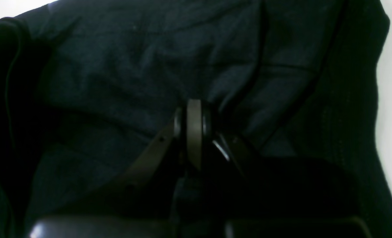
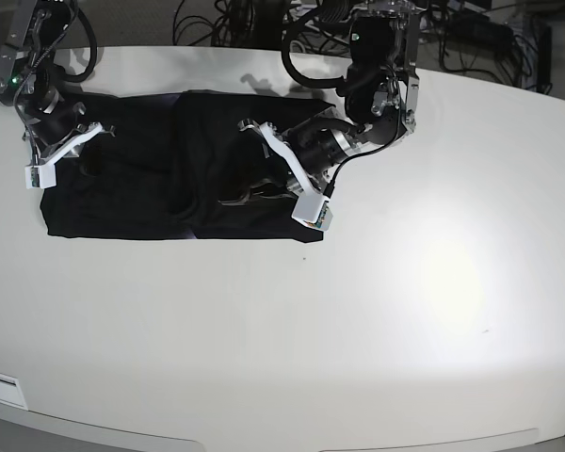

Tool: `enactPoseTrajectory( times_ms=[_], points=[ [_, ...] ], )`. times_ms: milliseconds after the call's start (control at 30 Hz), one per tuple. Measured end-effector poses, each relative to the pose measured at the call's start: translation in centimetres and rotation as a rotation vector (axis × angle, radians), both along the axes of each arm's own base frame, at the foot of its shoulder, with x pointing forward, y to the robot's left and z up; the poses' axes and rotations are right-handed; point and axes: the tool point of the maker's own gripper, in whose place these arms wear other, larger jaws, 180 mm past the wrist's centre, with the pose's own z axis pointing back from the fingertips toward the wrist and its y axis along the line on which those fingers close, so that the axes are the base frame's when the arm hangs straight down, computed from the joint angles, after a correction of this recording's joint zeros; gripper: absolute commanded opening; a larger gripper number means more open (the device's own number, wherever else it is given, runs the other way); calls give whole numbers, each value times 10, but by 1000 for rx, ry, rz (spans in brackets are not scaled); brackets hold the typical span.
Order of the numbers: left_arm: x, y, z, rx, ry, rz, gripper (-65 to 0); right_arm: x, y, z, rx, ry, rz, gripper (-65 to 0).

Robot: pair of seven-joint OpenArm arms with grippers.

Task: Fold the T-shirt properly
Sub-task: 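Lay the folded end down and regrasp the strip's middle with the left gripper, then hold the strip with the left gripper while the right gripper grasps its end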

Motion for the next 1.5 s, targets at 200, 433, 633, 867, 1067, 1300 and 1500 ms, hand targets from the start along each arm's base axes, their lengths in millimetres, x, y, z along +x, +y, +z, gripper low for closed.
enactPoseTrajectory(
  times_ms=[200, 433, 633, 867, 1067, 1300, 1500],
  points=[
    [22, 40, -44, 299, 17, 168, -650, 0, 1, 0, 6, 0, 0, -650],
    [23, 73, -97, 388, 75, 214, -650, 0, 5, 9, -16, 4, 30, -650],
    [26, 75, -106, 362, 83, 222, -650, 7, 13, 40, -91, -59, 82, -646],
    [29, 88, -104, 454, 79, 257, -650, 31, -59, 105, -338, -214, -153, -380],
    [30, 116, -103, 553, 46, 251, -650, 12, -60, 59, -194, -82, -155, -374],
    [31, 133, -103, 599, 29, 250, -650, 2, -25, 24, 136, 0, -81, -350],
    [32, 141, -103, 614, 25, 254, -650, 0, -5, 27, 304, -26, -33, -350]
  ],
)
